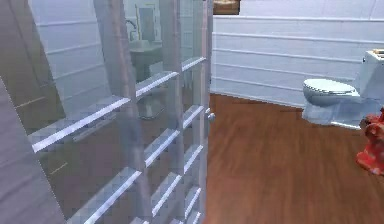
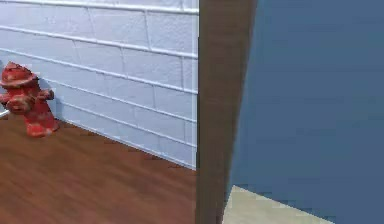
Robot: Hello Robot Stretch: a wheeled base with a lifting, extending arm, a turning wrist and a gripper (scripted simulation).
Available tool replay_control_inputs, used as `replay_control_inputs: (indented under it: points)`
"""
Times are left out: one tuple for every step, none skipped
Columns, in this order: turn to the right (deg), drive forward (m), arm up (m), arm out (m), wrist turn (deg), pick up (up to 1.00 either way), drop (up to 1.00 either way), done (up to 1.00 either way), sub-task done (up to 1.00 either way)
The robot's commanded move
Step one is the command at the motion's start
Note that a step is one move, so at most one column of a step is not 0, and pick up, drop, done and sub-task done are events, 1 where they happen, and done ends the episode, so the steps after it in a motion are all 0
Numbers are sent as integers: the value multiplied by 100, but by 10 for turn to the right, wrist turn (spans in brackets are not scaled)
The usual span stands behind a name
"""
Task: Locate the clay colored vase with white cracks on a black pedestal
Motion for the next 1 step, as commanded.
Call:
replay_control_inputs:
  points:
    - [240, 0, 0, 0, 0, 0, 0, 0, 0]
